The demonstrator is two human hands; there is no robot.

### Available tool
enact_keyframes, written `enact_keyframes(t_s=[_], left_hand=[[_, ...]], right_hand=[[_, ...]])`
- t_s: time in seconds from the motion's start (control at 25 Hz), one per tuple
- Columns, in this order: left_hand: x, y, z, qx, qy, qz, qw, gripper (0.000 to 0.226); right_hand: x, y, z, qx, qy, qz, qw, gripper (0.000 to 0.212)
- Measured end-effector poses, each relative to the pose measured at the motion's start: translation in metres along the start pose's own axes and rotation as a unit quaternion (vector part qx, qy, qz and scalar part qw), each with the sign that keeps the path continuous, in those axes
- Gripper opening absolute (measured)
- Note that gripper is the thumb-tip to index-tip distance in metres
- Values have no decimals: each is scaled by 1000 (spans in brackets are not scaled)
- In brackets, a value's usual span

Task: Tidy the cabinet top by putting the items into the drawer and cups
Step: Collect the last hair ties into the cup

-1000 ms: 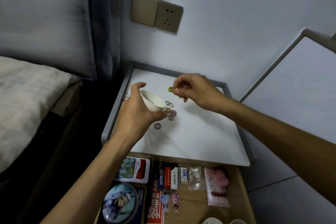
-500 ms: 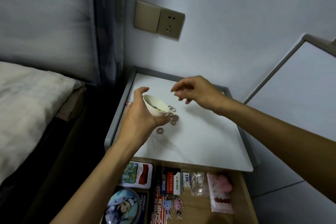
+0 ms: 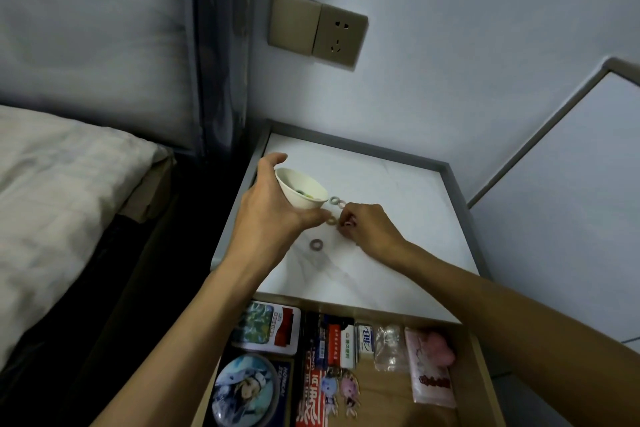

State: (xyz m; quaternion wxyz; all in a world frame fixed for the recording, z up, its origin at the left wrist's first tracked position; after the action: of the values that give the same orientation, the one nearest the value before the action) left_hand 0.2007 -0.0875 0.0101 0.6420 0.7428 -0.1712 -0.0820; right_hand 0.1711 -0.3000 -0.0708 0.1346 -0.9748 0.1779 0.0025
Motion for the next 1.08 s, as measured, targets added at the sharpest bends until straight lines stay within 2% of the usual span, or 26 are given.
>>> enact_keyframes(t_s=[0.24, 0.4, 0.52, 0.6, 0.68, 0.72, 0.8, 0.92, 1.0, 1.08], left_hand=[[-1, -2, 1, 7, 0, -3, 1000, 99], [-3, -2, 4, 35, -11, 11, 999, 100], [-4, 1, 10, 55, -26, 16, 998, 98], [-6, 5, 17, 53, -49, 18, 997, 95], [-7, 5, 21, 40, -66, 21, 997, 91], [-7, 5, 22, 34, -67, 21, 997, 90], [-8, 6, 20, 26, -59, 20, 998, 90], [-5, 4, 10, 24, -28, 12, 999, 98], [-4, 0, 2, 16, -12, 6, 1000, 100], [-2, -3, -9, 13, 3, 5, 1000, 101]], right_hand=[[-5, 7, -7, -15, -69, -13, 997, 4], [-10, -20, -65, 101, -16, -34, 994, 6], [-16, -69, -111, 163, -48, -123, 978, 5], [-24, -103, -115, 108, -98, -195, 970, 5], [-30, -122, -106, -3, -130, -251, 959, 16], [-30, -124, -104, -22, -138, -259, 956, 22], [-27, -122, -112, 42, -135, -245, 959, 28], [-8, -95, -125, 184, -81, -169, 965, 21], [9, -66, -116, 191, -40, -115, 974, 16], [27, -31, -89, 109, -34, -51, 992, 23]])
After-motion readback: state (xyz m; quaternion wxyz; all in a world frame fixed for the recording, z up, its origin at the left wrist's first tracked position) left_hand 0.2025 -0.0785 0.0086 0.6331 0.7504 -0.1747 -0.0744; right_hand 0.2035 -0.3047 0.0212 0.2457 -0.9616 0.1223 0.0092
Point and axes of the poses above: each hand's wrist, its own x-axis towards the middle knuckle, its own z-axis out of the palm, y = z × x, the point moved 7 cm from there along x, towards the middle knuckle, and after that the axes turned 8 degrees about -x, right-handed, at the moved point
